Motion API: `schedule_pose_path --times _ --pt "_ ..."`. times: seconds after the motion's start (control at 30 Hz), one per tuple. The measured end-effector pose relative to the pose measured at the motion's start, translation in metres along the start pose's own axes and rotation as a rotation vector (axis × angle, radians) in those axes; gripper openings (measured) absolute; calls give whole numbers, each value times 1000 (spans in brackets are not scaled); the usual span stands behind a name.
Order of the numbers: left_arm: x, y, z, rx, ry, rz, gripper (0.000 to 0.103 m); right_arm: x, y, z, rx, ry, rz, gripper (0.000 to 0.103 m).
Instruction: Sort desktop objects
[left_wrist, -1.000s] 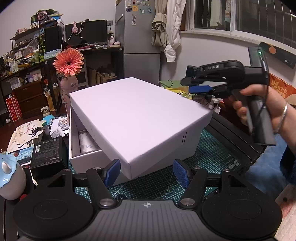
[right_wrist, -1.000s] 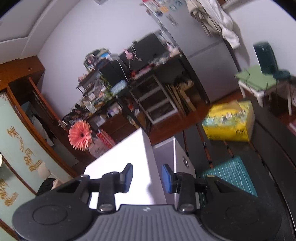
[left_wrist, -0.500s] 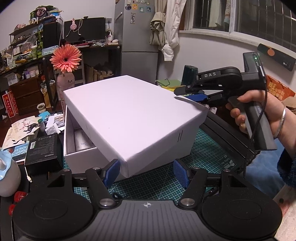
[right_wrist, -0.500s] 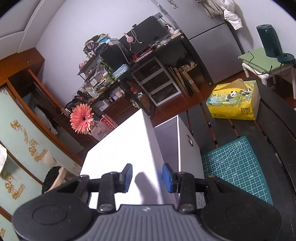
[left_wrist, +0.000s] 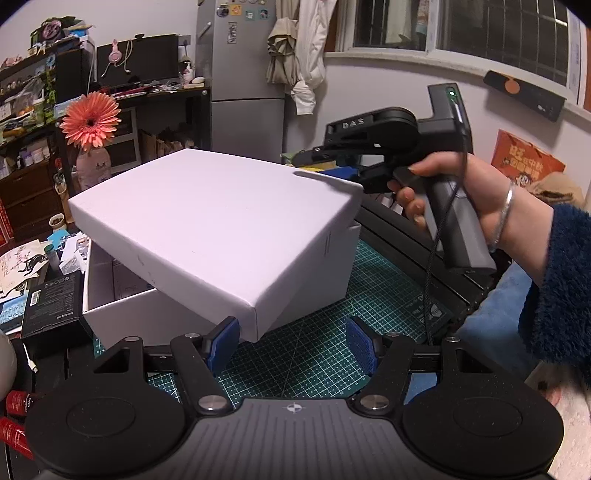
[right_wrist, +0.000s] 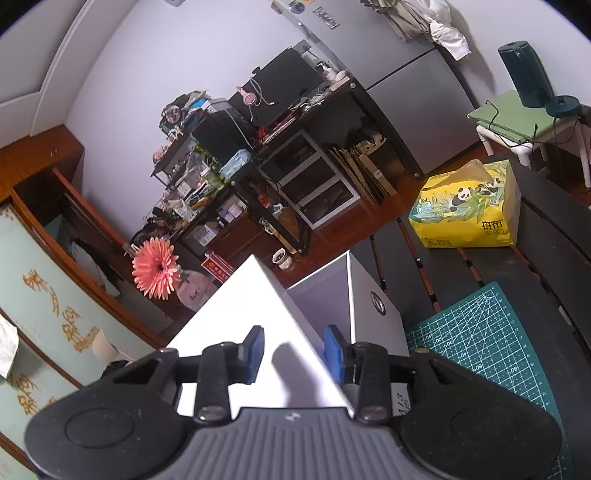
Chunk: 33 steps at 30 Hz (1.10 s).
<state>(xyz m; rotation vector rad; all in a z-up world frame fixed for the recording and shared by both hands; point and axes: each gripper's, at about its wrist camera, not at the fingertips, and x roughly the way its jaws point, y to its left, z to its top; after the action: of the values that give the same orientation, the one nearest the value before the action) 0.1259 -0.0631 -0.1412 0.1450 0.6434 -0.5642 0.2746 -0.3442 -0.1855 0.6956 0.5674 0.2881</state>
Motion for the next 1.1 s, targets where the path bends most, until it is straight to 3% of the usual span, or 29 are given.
schedule_pose_path --times 0.37,0.7,0.9,1.07,1.1 --pt "-13 11 3 17 -12 14 71 -31 -10 1 85 -108 -15 48" --pt "-31 23 11 -35 -68 18 75 -62 -8 -12 107 -119 -35 49" --pt "-34 33 13 -104 -92 11 76 -76 -5 -37 98 -108 -79 49" --pt "-41 41 13 -149 -138 74 80 -86 -5 -56 140 -109 -68 50" --pt "-43 43 13 -162 -151 92 80 -88 -5 -59 150 -113 -65 56"
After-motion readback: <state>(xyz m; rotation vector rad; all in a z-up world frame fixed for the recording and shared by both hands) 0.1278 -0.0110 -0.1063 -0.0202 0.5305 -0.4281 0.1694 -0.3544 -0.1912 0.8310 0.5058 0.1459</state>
